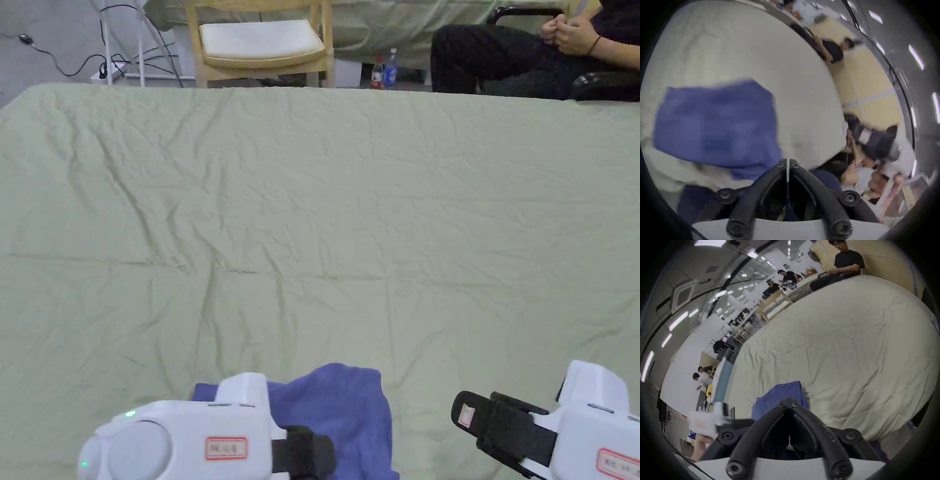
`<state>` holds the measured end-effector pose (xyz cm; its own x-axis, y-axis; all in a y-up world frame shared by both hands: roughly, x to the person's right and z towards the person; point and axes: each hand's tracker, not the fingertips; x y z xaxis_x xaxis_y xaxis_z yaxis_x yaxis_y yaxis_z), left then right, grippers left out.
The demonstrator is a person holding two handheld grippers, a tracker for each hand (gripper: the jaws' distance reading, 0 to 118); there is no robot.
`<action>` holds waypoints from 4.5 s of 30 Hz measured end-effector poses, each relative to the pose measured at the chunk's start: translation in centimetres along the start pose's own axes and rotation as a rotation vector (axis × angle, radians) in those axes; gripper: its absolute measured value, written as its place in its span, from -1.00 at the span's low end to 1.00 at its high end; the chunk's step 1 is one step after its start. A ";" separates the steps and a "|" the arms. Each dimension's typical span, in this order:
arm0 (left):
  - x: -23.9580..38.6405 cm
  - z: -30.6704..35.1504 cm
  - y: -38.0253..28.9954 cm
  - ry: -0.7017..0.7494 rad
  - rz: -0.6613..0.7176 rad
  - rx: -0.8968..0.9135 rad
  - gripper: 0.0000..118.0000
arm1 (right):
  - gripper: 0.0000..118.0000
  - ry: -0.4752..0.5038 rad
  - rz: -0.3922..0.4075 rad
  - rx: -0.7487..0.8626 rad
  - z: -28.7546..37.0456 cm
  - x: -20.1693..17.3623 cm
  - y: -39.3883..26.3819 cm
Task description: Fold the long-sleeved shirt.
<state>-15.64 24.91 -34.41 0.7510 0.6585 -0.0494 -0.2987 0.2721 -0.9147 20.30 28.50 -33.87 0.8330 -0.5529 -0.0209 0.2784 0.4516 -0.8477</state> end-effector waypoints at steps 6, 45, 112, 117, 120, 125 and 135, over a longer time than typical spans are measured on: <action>-7.5 7.7 3.5 0.275 0.022 0.161 -0.96 | -0.96 0.040 -0.008 -0.167 -8.1 -4.3 -0.1; -11.6 -3.9 5.9 0.047 0.061 -0.101 -0.63 | -0.94 -0.205 -0.105 -0.375 -16.0 1.4 -3.2; 19.1 20.7 1.5 0.504 -0.608 1.187 -0.92 | -0.94 -0.296 0.516 0.924 20.4 -15.2 5.5; 19.9 19.7 0.4 0.504 -0.594 1.173 -0.92 | -0.94 -0.277 0.509 0.853 18.7 -15.2 5.1; 19.7 20.1 0.2 0.510 -0.586 1.182 -0.92 | -0.93 -0.287 0.522 0.853 18.3 -15.3 5.1; 19.5 20.5 0.6 0.508 -0.549 1.175 -0.92 | -0.93 -0.284 0.515 0.846 18.2 -15.3 5.8; 20.1 20.6 1.4 0.452 -0.570 1.165 1.00 | 1.00 -0.318 0.514 0.877 16.8 -13.8 6.9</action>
<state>-13.12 52.98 -28.44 0.9928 0.0355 -0.1146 -0.0358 0.9994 -0.0007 18.72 51.03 -30.50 0.9998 -0.0019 -0.0211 -0.0002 0.9954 -0.0961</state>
